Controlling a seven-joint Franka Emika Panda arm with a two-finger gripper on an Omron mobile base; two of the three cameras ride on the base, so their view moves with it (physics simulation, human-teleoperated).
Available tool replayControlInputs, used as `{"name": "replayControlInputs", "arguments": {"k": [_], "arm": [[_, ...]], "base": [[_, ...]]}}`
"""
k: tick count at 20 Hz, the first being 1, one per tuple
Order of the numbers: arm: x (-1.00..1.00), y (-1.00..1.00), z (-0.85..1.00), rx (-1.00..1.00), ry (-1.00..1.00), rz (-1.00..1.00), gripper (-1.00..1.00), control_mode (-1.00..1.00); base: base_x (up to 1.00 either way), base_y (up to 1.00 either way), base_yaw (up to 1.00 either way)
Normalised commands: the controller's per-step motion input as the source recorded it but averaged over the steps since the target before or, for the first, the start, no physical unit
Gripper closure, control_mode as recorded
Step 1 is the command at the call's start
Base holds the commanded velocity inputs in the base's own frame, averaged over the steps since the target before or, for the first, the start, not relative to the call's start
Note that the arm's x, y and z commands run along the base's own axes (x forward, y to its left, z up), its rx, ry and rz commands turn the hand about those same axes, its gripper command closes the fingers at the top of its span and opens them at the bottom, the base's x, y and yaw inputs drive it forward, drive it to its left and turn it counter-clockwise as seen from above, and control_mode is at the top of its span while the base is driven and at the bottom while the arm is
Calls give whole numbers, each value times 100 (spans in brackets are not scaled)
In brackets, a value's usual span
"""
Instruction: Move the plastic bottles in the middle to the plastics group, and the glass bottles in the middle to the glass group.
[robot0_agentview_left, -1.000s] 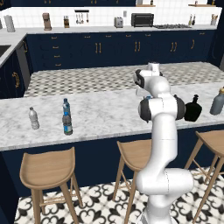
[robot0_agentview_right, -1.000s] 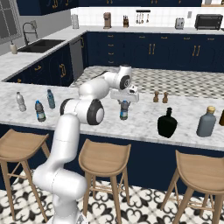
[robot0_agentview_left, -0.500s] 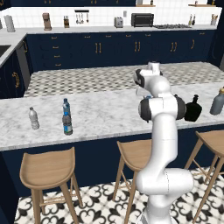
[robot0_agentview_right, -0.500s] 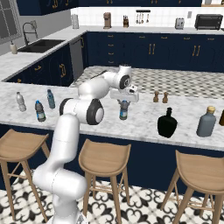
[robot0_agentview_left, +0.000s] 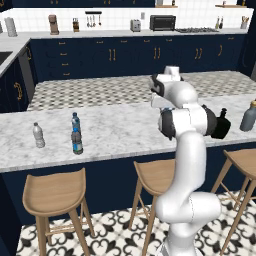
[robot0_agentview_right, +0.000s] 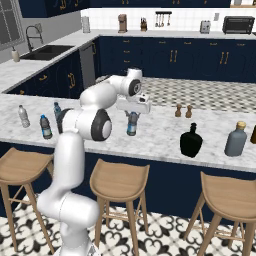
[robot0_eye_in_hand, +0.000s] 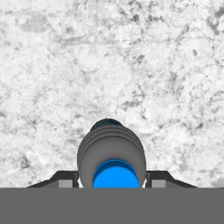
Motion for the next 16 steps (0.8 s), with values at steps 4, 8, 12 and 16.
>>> {"name": "replayControlInputs", "arguments": {"k": [4, 8, 12, 16], "arm": [[-36, 46, 1, 0, 0, 7, 100, -100], [-46, 47, 0, -2, 0, 5, 100, -100], [-37, 39, 0, 0, -1, 4, 100, -100], [-15, 26, 2, 0, 0, 2, 100, -100]], "base": [[0, 0, 0], [0, 0, 0], [0, 0, 0], [0, 0, 0]]}}
